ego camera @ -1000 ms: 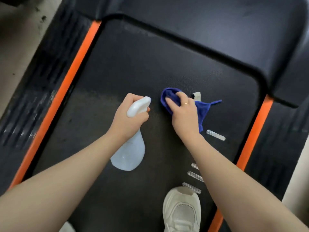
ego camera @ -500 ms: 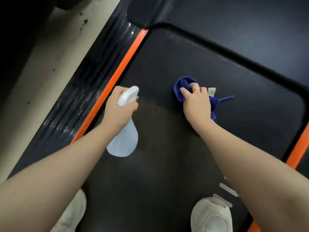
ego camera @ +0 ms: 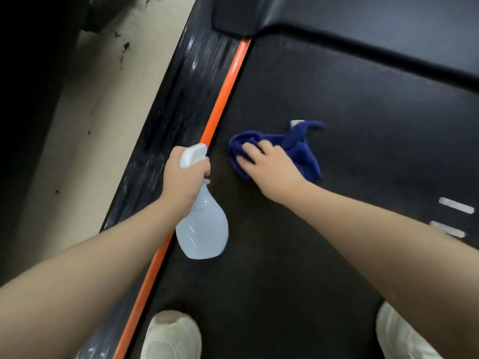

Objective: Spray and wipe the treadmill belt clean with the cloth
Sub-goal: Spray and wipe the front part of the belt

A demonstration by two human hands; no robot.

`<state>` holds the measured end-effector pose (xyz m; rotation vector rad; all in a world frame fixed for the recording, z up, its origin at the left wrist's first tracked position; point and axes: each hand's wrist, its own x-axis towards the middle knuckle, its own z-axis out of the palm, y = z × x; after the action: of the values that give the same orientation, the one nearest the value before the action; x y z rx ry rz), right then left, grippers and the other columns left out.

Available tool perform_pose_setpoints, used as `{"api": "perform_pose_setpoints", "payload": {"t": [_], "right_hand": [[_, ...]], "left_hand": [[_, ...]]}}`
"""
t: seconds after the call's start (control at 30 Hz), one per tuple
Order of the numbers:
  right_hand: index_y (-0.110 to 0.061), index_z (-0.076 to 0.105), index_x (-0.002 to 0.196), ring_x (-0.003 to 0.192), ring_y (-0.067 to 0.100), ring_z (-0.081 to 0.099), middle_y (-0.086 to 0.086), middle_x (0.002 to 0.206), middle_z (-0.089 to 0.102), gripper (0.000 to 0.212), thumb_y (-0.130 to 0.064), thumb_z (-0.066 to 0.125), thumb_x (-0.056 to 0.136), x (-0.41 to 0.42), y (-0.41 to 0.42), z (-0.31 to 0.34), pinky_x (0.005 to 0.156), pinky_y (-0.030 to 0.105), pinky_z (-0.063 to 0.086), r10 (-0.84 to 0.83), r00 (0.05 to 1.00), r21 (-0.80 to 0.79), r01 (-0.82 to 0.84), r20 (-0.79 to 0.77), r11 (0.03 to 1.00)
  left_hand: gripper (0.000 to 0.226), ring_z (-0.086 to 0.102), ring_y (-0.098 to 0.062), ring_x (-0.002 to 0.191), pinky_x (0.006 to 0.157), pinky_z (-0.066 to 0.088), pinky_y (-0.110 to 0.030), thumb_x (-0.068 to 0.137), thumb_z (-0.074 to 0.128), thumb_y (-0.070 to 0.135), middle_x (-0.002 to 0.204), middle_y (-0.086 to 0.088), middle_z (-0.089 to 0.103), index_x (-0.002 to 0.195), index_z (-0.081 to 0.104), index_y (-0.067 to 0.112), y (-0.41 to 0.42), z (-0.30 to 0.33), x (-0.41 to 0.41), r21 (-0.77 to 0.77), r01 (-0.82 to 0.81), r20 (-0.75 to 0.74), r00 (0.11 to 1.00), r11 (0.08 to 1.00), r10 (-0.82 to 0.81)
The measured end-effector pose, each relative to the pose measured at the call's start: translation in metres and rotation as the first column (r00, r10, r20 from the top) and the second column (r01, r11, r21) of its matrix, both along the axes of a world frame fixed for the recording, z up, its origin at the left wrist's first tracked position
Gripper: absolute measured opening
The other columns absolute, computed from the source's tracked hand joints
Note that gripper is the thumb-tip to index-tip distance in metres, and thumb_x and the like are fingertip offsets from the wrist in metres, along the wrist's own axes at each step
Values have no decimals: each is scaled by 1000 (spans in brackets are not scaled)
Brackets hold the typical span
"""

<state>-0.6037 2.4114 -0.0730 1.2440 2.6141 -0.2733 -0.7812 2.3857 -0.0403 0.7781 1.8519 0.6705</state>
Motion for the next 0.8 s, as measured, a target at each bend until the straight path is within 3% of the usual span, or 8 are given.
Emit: {"api": "perform_pose_setpoints", "payload": {"t": [0.13,0.23,0.3,0.37,0.47,0.57,0.63,0.8], "right_hand": [[-30,19,148,128,31,28,2,154,15,58,-17,41,96,0,-2,-4,94,39,35,48,998,-98,-51,-28,994],[-26,31,144,121,31,34,5,147,27,53,-12,44,94,0,7,6,92,42,41,-297,945,-96,285,-140,954],[-18,38,142,120,30,36,9,142,34,51,-10,48,92,4,1,11,97,39,40,-629,687,-184,609,-364,772],[-14,42,140,119,28,40,10,136,40,49,-9,50,91,15,-7,17,96,32,37,-752,453,-272,738,-479,618],[-15,47,136,114,21,45,8,130,44,47,-8,50,90,35,-22,23,90,21,34,-804,315,-344,781,-504,521],[-15,51,133,110,20,46,7,127,47,44,-7,50,89,54,-35,21,85,15,30,-817,286,-324,813,-501,483],[-15,51,133,111,19,45,7,127,47,44,-8,50,89,63,-40,21,84,13,29,-829,273,-318,829,-488,460],[-12,48,135,116,28,43,12,129,44,45,-7,50,90,62,-43,13,95,23,31,-822,331,-276,828,-463,488]], "left_hand": [[31,62,-17,88,65,50,-27,70,65,13,100,-8,62,100,57,16,-10,3,-11,28,-53,37,998,998,52],[20,58,-9,81,68,48,-25,83,65,12,93,2,58,97,54,21,-14,6,-13,65,11,-1,1000,998,-11],[21,57,-8,83,68,47,-23,85,64,16,93,6,55,103,54,19,-17,7,-9,88,80,-14,997,993,-79],[22,55,-7,84,67,47,-22,86,64,19,91,9,51,104,52,17,-19,6,-4,113,142,-42,990,983,-138],[21,55,-9,81,66,47,-24,86,64,20,89,5,53,102,53,11,-25,4,7,111,182,-50,983,977,-178],[27,54,-10,75,71,48,-33,86,65,18,86,3,55,107,51,10,-34,2,23,56,213,-2,977,975,-213],[43,50,-2,74,72,45,-28,86,66,18,83,12,50,122,44,12,-39,3,37,27,274,20,961,961,-275],[52,52,-5,74,70,44,-25,87,63,16,81,10,50,130,35,16,-49,8,50,19,375,87,923,927,-376]]}}
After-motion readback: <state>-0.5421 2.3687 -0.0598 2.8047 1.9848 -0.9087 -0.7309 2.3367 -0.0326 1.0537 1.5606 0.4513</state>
